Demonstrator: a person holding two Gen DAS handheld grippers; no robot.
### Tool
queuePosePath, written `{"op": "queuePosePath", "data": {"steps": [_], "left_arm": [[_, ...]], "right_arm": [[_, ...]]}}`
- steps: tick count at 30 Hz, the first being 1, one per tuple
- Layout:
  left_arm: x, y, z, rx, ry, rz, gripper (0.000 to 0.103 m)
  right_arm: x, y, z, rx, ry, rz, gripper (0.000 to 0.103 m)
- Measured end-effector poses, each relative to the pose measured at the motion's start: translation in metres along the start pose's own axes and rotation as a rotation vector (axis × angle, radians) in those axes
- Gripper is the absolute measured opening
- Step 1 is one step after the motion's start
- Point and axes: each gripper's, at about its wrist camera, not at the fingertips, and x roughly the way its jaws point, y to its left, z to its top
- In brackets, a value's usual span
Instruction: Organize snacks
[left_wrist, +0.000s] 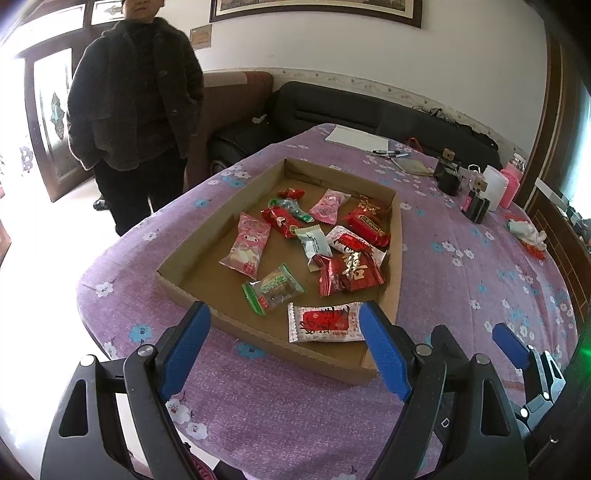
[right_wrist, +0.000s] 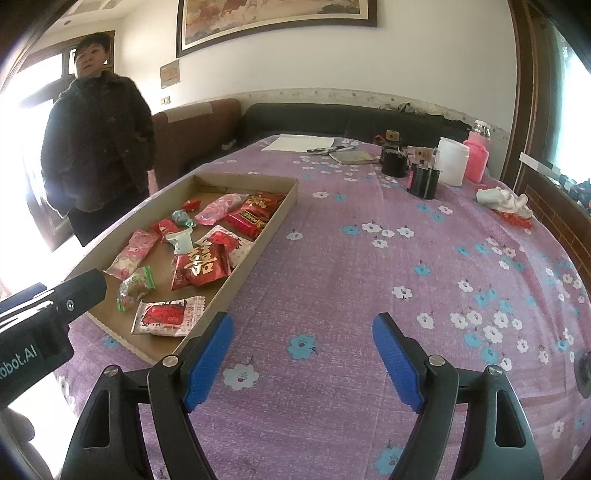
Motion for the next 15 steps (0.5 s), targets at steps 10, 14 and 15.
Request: {"op": "queuePosePath", "data": {"steps": [10,14,15], "left_arm": [[-0.001,0.002,-0.001,-0.01,-0.018,0.008,0.083],[-0.009,0.007,-0.001,-0.028,-0.071,0.037,0.083],[-0.014,0.009,-0.001,-0.035,-0.101,0.055,0.083]], "right_arm": [[0.0,0.001,-0.002,0.0,-0.001,0.003,0.08],[-0.001,0.004,-0.003,-0.009,-0.007,0.004,0.08],[-0.002,0.005,-0.003,-0.01,-0.011,0.004,0.08]]}}
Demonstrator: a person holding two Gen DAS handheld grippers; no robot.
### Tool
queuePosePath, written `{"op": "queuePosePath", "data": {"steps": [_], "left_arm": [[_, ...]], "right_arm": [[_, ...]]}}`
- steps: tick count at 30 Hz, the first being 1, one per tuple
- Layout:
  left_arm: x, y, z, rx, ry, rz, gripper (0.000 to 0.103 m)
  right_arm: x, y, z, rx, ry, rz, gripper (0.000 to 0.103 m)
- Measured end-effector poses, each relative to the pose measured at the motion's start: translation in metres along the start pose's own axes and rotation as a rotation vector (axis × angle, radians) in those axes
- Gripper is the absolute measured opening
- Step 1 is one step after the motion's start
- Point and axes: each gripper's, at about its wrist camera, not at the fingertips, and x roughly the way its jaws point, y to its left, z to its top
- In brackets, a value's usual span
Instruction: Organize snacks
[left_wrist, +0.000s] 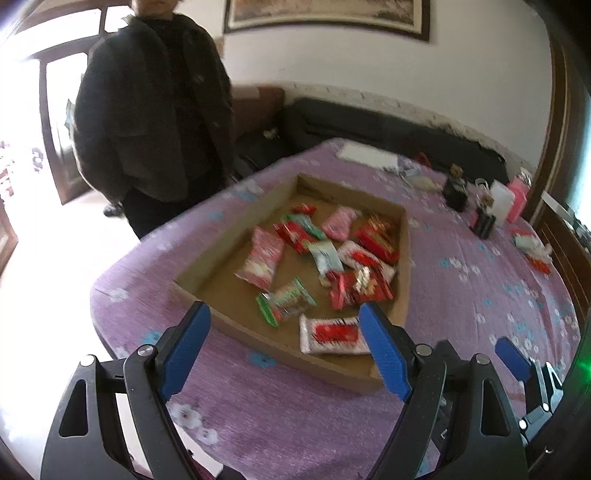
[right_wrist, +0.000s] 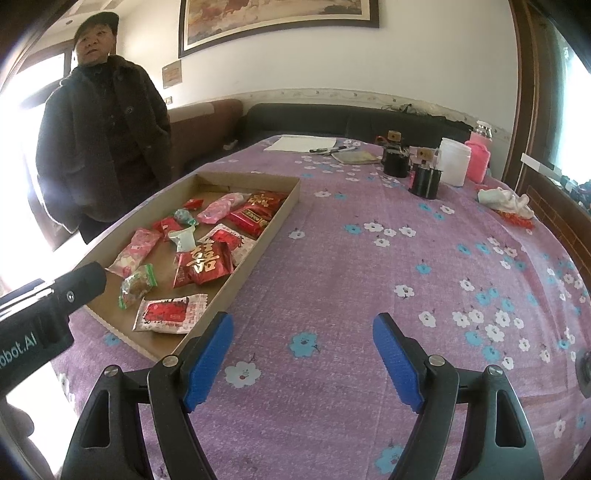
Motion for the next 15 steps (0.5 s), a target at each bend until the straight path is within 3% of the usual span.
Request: {"op": "queuePosePath", "data": {"steps": [4,6,8,15], "left_arm": [[-0.027,0.012,0.006,-0.048,-0.15,0.055,0.084],[-0.036,0.018,0.01,-0.072,-0.188,0.06,0.1],[-0.043,0.026,0.013,-0.102,-0.223,0.063,0.103],[-0.032,0.038,0.019,-0.096,-0.168,0.058,0.103]], "right_arm": [[-0.006,0.003,0.002,-0.01,-0.026,0.008,0.08],[-0.008,0.004,0.003,-0.02,-0.036,0.01,0.08],[-0.011,0.007,0.004,-0.035,-0.049,0.014,0.08],[-0.019,0.019,0.01,-0.089,-0.079,0.033,0.08]]}}
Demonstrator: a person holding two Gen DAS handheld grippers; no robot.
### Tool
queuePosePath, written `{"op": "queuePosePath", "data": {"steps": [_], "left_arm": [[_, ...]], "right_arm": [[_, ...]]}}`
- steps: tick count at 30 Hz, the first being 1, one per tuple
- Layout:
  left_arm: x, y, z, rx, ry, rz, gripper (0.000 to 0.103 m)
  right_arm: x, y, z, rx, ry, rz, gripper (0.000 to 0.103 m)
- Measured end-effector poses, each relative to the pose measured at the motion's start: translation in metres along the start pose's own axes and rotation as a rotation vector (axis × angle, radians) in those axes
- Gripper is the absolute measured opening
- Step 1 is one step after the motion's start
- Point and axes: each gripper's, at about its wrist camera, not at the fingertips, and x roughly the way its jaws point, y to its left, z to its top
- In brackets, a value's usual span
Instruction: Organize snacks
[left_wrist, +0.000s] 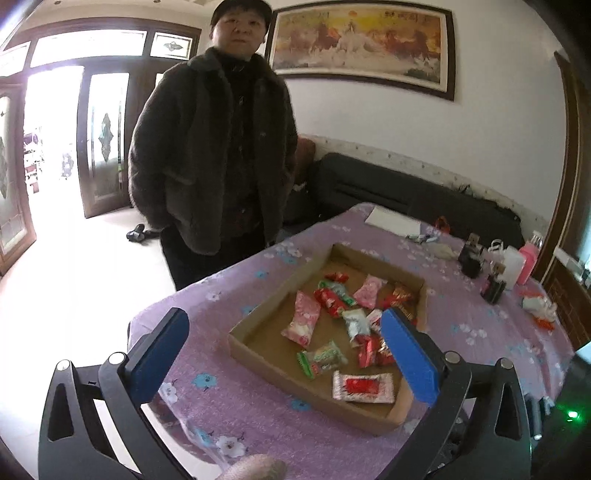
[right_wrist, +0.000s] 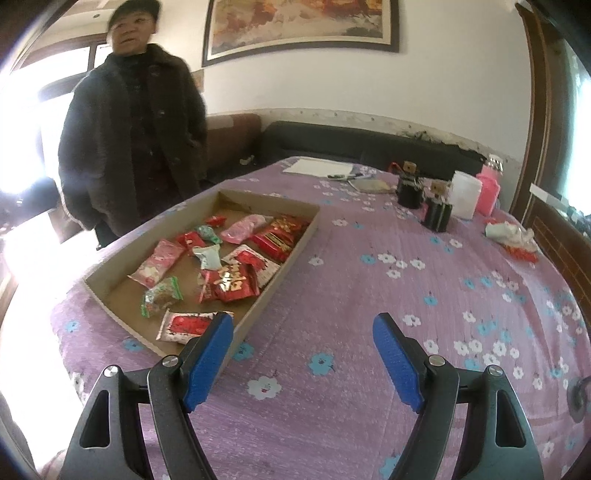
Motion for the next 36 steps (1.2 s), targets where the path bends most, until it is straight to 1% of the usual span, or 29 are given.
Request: {"op": "queuePosePath", "data": {"steps": [2,4,7,10,16,23,33,36], "left_arm": [[0.003,0.0,-0.003,0.019,0.0,0.034,0.103],[0.007,-0.001,-0.005,0.03,0.017,0.043,0.103],[0.015,0.0,-0.01,0.032,0.08,0.018,0.103],[0.021,0.001,-0.016,0.033,0.123,0.007,0.103],[0.028,0.007,-0.022,0.011,0.181,-0.018,0.103],[0.037,0.011,-0.022,-0.004,0.215,-0.019,0.103],[0.04,0.016,-0.021,-0.004,0.218,-0.014,0.103],[0.045,0.022,-0.02,-0.005,0.238,0.008,0.103]], "right_arm": [[-0.002,0.006,0.001,-0.026,-0.007,0.006,0.081],[-0.004,0.012,0.002,-0.053,-0.016,0.007,0.084],[-0.006,0.021,0.003,-0.083,-0.019,0.012,0.084],[-0.006,0.028,0.006,-0.099,-0.013,0.023,0.084],[-0.002,0.038,0.012,-0.138,-0.003,0.009,0.084],[0.006,0.035,0.013,-0.121,0.033,0.007,0.084],[0.004,0.042,0.016,-0.139,0.024,0.019,0.084],[0.009,0.049,0.016,-0.156,0.038,0.027,0.084]]}}
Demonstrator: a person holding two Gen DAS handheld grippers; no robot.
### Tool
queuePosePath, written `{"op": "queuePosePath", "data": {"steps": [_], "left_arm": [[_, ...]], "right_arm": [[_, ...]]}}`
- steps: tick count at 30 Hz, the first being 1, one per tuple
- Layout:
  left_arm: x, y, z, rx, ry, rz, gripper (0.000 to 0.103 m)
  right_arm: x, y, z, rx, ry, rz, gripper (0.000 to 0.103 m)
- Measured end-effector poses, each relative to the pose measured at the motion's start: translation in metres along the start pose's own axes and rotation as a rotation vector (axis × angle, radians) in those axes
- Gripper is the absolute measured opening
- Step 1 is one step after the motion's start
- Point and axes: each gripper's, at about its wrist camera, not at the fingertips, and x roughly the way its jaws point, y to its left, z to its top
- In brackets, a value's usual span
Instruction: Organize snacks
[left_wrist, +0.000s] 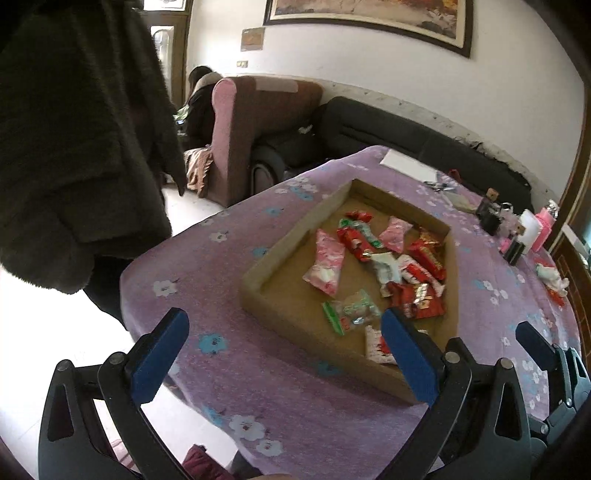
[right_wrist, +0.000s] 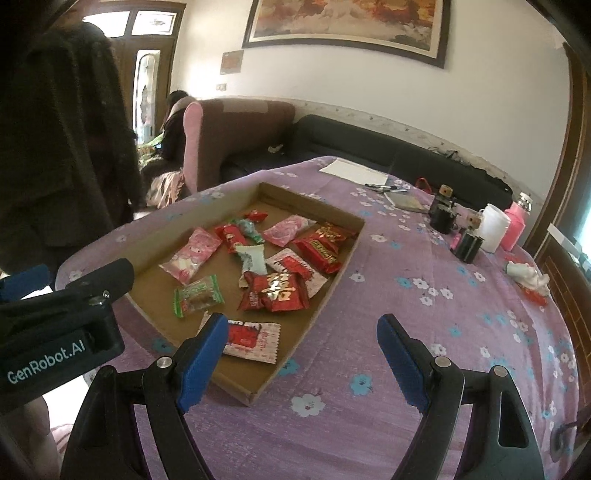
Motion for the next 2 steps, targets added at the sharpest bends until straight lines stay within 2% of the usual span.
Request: {"op": "queuePosePath", "data": {"steps": [2], "left_arm": [[-0.0001,0.0021,0.0023,-0.005,0.014,-0.002,0.103]], "right_arm": [[0.0025,0.0019,0.0007,0.001,0.003,0.012,0.084]]}}
